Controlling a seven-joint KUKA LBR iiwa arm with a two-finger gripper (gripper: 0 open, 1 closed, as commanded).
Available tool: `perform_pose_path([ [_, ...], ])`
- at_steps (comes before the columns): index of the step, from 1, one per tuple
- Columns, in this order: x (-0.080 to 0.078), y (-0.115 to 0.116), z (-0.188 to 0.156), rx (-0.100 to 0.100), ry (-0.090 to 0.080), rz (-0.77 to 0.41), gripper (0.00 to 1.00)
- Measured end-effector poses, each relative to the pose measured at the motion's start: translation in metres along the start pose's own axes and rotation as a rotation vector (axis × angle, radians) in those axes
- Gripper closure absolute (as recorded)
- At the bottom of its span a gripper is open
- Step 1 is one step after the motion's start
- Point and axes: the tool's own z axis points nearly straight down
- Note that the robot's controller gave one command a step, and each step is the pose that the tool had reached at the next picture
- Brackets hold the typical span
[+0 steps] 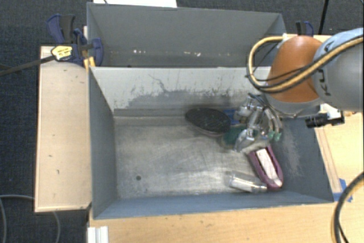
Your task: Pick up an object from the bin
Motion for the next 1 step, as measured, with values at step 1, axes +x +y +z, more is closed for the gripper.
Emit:
perform_pose_path([
  [1, -0.0020, 0.0071, 0.0051, 0.000, -0.011, 0.095, 0.00],
])
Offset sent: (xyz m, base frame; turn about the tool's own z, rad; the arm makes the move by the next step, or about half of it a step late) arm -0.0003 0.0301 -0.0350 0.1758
